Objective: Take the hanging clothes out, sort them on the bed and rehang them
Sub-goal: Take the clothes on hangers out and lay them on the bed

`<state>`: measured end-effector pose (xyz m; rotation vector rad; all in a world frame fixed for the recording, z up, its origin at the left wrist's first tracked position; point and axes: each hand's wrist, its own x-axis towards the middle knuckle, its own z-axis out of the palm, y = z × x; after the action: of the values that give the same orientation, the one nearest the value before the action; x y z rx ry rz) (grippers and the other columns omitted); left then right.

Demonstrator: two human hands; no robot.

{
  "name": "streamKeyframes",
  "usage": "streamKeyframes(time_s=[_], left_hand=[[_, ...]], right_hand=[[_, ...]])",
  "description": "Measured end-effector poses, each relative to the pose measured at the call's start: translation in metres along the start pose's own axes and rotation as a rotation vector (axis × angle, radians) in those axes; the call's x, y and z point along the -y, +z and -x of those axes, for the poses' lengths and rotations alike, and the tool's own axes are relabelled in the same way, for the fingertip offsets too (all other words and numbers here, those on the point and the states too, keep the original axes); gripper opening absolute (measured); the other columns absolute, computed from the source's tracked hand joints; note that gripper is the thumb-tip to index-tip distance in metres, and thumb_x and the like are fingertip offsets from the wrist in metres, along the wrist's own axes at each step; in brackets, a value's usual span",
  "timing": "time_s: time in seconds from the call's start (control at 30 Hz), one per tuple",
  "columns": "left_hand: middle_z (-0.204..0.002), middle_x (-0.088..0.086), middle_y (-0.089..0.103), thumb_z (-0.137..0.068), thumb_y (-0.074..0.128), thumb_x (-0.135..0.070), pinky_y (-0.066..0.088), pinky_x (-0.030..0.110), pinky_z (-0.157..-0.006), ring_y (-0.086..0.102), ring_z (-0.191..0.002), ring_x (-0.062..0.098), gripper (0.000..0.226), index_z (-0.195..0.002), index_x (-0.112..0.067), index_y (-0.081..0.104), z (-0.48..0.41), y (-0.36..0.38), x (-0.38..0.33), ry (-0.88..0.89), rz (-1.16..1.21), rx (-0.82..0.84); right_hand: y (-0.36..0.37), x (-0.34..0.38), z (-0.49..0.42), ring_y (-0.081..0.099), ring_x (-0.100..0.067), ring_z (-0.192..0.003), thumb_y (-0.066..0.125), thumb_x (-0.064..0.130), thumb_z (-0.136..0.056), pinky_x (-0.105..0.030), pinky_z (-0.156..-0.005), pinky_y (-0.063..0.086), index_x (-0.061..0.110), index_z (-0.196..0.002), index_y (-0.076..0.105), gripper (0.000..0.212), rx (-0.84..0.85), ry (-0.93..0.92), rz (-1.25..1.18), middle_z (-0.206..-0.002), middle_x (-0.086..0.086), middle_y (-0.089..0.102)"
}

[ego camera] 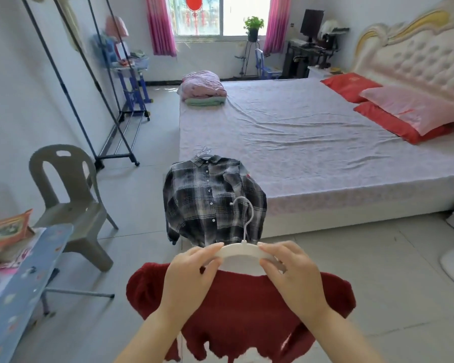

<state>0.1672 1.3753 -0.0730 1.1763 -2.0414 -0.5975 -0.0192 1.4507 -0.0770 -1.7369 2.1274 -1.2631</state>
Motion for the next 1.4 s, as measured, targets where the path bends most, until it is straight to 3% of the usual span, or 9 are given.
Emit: streamKeyframes(time_s=[0.1, 0.2, 0.3, 0.63, 0.83, 0.97, 1.23, 1.4], left_hand=[[-0.088, -0.009, 0.070, -0.078, 0.072, -0.015, 0.049, 0.022, -0.071, 0.060, -0.070, 0.004, 0.028, -0.105, -0.024, 0.070, -0.037, 0.008, 0.011, -0.042, -0.009, -0.042], [-0.084, -0.016, 0.066, -0.078, 0.072, -0.014, 0.046, 0.020, -0.071, 0.059, -0.070, 0.003, 0.029, -0.105, -0.025, 0.070, -0.075, 0.017, 0.024, -0.082, 0.004, -0.067], [-0.081, -0.013, 0.067, -0.077, 0.074, -0.013, 0.044, 0.015, -0.067, 0.058, -0.066, 0.003, 0.030, -0.104, -0.024, 0.071, -0.127, 0.033, 0.048, -0.087, -0.003, -0.086], [-0.082, -0.007, 0.071, -0.075, 0.075, -0.012, 0.049, 0.026, -0.068, 0.060, -0.069, 0.006, 0.032, -0.104, -0.023, 0.071, -0.320, 0.059, 0.133, -0.074, 0.038, -0.091], [-0.086, -0.006, 0.071, -0.077, 0.074, -0.014, 0.053, 0.033, -0.070, 0.060, -0.069, 0.006, 0.030, -0.105, -0.023, 0.070, -0.411, 0.074, 0.165, -0.089, 0.012, -0.092], [-0.087, -0.003, 0.072, -0.077, 0.073, -0.013, 0.052, 0.035, -0.073, 0.064, -0.071, 0.014, 0.029, -0.104, -0.023, 0.071, -0.468, 0.090, 0.189, -0.158, 0.004, -0.120], [-0.089, -0.001, 0.072, -0.078, 0.072, -0.016, 0.049, 0.032, -0.077, 0.062, -0.075, 0.016, 0.027, -0.104, -0.023, 0.071, -0.571, 0.127, 0.227, -0.300, -0.080, -0.082], [-0.096, -0.003, 0.072, -0.079, 0.071, -0.019, 0.048, 0.031, -0.082, 0.063, -0.085, 0.015, 0.027, -0.106, -0.024, 0.070, -0.605, 0.147, 0.253, -0.399, -0.131, -0.050]], right_hand=[[0.014, -0.012, -0.048, 0.056, 0.000, -0.070, 0.080, 0.013, -0.070, -0.014, -0.067, 0.046, 0.025, -0.099, 0.072, 0.032, 0.035, -0.063, -0.013, -0.086, 0.014, 0.063], [0.030, -0.023, -0.094, 0.054, 0.000, -0.068, 0.081, 0.014, -0.069, -0.009, -0.067, 0.044, 0.025, -0.098, 0.072, 0.032, 0.043, -0.103, 0.000, -0.085, 0.011, 0.064], [0.055, -0.042, -0.148, 0.055, -0.001, -0.069, 0.080, 0.013, -0.069, -0.008, -0.068, 0.042, 0.025, -0.099, 0.072, 0.033, 0.056, -0.111, -0.009, -0.086, 0.011, 0.063], [0.144, -0.080, -0.335, 0.058, 0.000, -0.076, 0.081, 0.011, -0.069, -0.011, -0.067, 0.046, 0.030, -0.100, 0.071, 0.038, 0.077, -0.089, -0.029, -0.086, 0.017, 0.060], [0.180, -0.099, -0.426, 0.061, -0.004, -0.064, 0.081, 0.013, -0.068, -0.014, -0.062, 0.048, 0.030, -0.099, 0.071, 0.036, 0.097, -0.088, -0.038, -0.086, 0.019, 0.058], [0.212, -0.119, -0.491, 0.064, -0.010, -0.073, 0.079, 0.012, -0.071, -0.024, -0.065, 0.052, 0.031, -0.098, 0.072, 0.034, 0.143, -0.057, -0.082, -0.087, 0.012, 0.063], [0.264, -0.166, -0.600, 0.063, -0.021, -0.082, 0.078, 0.010, -0.072, -0.037, -0.068, 0.054, 0.025, -0.098, 0.073, 0.031, 0.287, -0.016, -0.124, -0.094, 0.003, 0.067], [0.300, -0.192, -0.639, 0.060, -0.012, -0.081, 0.077, 0.014, -0.073, -0.021, -0.067, 0.046, 0.028, -0.098, 0.073, 0.029, 0.390, 0.035, -0.129, -0.090, 0.016, 0.060]])
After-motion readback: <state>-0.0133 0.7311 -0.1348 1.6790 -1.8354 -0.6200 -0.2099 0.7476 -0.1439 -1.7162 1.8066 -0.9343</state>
